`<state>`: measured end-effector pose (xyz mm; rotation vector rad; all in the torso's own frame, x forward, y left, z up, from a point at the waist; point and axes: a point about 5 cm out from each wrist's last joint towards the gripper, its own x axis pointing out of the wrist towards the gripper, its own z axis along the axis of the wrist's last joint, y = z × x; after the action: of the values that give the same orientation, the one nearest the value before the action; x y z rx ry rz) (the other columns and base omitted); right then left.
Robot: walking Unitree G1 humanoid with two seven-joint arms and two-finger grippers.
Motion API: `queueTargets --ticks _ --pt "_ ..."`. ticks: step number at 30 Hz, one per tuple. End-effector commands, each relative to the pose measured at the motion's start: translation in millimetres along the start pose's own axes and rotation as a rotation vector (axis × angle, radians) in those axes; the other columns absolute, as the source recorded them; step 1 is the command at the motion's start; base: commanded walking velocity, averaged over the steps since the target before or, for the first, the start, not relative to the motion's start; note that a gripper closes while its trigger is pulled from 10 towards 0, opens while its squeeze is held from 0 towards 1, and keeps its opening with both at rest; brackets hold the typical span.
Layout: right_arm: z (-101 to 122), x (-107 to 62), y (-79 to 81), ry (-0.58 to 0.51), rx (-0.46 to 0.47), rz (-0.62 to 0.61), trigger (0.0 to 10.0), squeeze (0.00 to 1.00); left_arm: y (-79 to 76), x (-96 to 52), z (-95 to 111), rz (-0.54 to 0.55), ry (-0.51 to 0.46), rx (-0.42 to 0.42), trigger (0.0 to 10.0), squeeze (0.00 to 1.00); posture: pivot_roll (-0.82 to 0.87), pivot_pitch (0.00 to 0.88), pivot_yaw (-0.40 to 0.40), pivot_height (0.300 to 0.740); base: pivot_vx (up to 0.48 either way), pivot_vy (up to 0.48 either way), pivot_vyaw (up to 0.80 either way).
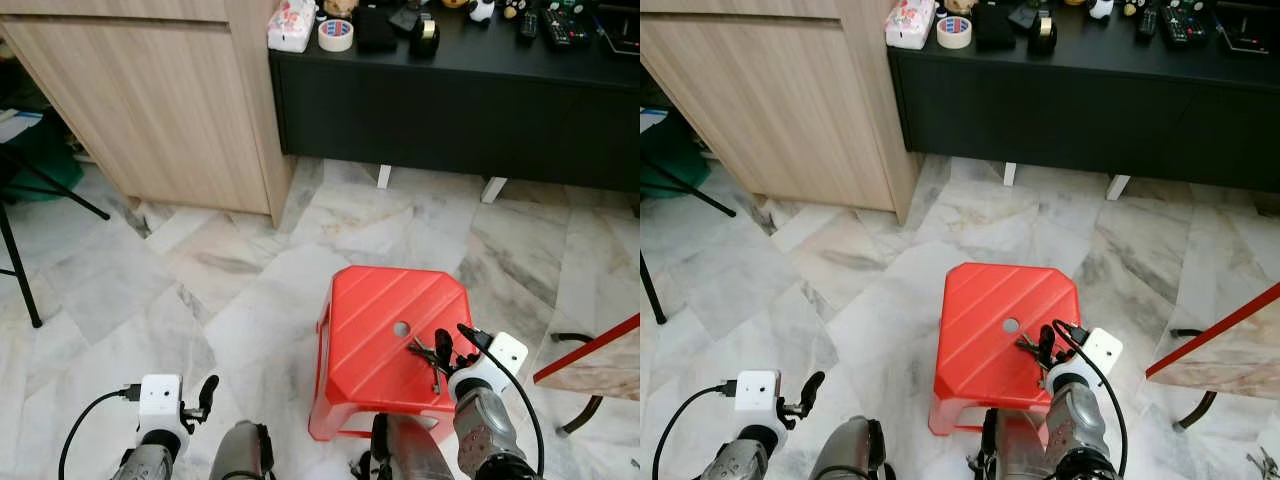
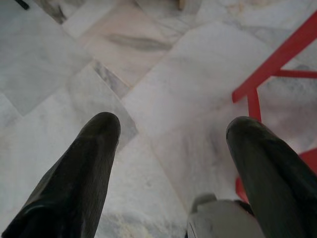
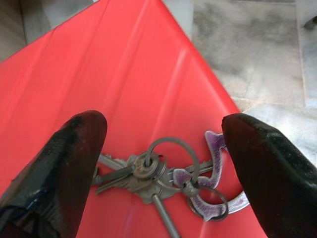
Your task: Hang keys on a hook
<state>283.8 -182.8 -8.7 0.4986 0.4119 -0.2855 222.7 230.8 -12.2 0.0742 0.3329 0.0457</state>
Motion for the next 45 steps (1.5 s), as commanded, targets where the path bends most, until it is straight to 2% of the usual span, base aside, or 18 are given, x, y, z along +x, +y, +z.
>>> queueTargets --ticks 1,12,18,33,34,35,36,45 --pt "-11.5 -3.5 -5.3 0.053 0.003 -0.019 10.0 0.0 1.5 -4.9 -6.6 -0.004 0.031 0.005 10.0 0.0 0.07 0.235 -0.022 0.641 0.0 0.0 0.0" --pt "-18.1 -6.2 -9.9 0.085 -0.001 -0.034 10.0 0.0 0.3 -4.9 -6.1 -0.013 0.04 0.02 10.0 0.0 0.07 0.252 -0.019 0.641 0.0 0.0 0.0" --pt "-17.5 -5.8 -9.5 0.084 0.037 -0.037 10.0 0.0 -1.0 -5.0 -8.2 -0.025 0.054 0.038 10.0 0.0 0.07 0.247 -0.019 0.641 0.0 0.0 0.0" --pt "-23.3 -7.8 -12.8 0.119 0.013 -0.052 10.0 0.0 -1.2 -6.6 -11.6 -0.025 0.07 0.054 10.0 0.0 0.07 0.244 -0.02 0.641 0.0 0.0 0.0" --pt "-23.8 -8.0 -12.9 0.122 0.011 -0.051 4.1 0.0 -1.3 -6.9 -12.1 -0.026 0.072 0.054 10.0 0.0 0.07 0.246 -0.02 0.641 0.0 0.0 0.0" --pt "-24.1 -8.1 -13.1 0.124 0.009 -0.05 0.6 0.0 -1.4 -7.2 -12.6 -0.026 0.074 0.055 10.0 0.0 0.07 0.246 -0.02 0.641 0.0 0.0 0.0" --pt "-24.4 -8.2 -13.2 0.127 0.009 -0.05 0.1 0.0 -1.5 -7.8 -13.5 -0.025 0.077 0.055 10.0 0.0 0.07 0.246 -0.02 0.641 0.0 0.0 0.0" --pt "-23.3 -7.7 -12.4 0.122 0.015 -0.044 0.0 0.0 -1.7 -8.8 -14.9 -0.025 0.082 0.056 10.0 0.0 0.07 0.245 -0.02 0.641 0.0 0.0 0.0"
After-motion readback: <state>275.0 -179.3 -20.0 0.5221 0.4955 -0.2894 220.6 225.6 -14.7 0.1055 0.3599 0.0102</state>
